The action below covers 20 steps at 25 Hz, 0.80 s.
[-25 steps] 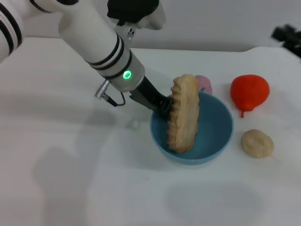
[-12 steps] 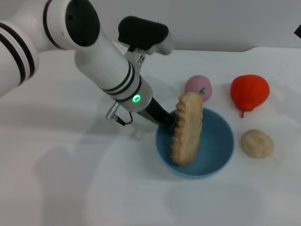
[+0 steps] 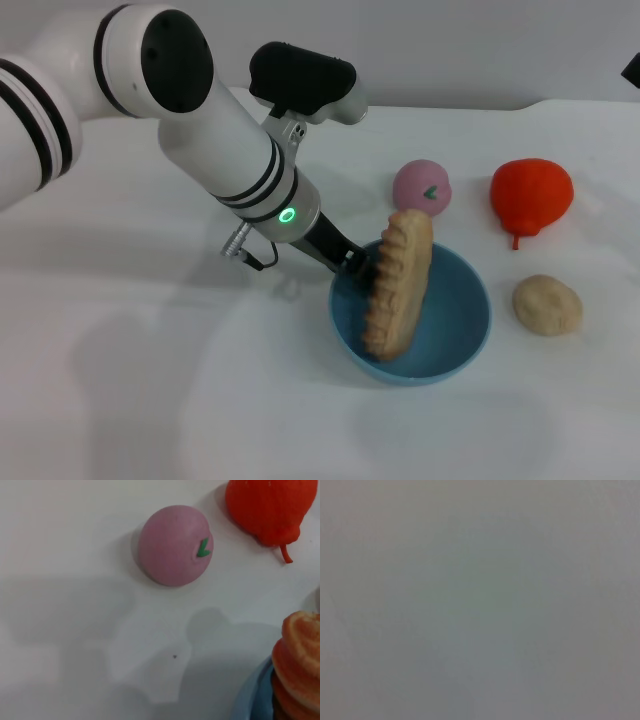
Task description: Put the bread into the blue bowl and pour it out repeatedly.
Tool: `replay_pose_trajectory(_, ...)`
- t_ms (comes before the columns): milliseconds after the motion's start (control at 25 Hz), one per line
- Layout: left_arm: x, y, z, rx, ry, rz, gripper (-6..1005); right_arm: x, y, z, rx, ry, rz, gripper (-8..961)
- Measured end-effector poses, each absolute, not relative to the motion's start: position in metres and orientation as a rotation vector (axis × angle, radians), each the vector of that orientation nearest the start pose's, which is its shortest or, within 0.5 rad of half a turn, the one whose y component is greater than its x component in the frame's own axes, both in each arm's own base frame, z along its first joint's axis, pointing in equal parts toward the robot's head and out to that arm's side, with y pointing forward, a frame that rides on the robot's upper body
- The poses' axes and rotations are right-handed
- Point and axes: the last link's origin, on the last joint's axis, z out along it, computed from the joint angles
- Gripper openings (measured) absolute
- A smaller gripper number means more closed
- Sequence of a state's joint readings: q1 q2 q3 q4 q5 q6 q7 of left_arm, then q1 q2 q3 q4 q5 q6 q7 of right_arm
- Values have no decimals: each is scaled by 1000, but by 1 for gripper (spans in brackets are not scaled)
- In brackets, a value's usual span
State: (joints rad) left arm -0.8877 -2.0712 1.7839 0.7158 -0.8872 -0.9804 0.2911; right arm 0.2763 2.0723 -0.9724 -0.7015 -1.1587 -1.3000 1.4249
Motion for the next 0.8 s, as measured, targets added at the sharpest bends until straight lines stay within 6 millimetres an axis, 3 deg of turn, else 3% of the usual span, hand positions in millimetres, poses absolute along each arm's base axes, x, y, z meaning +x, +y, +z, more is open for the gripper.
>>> replay_pose_trajectory(320,-167,399,-90,-2471,-1219,319,376,291,320,49,-2019,883,1220,454)
replay_pose_trajectory(400,-169,406,-81,-2440,-1193,300,614,293,318,50,-2011,890,1220,454)
replay_pose_trajectory(600,-170,416,-73,-2399,-1151,209,735,296,317,50,-1998,907,1224,454)
replay_pose_trajectory(680,-171,419,-71,-2387,-1139,182,734,296,318,50,-1997,912,1225,454)
replay_pose_trajectory(800,-182,433,-54,-2267,-1060,-30,734,300,319,49,-1972,956,1231,454)
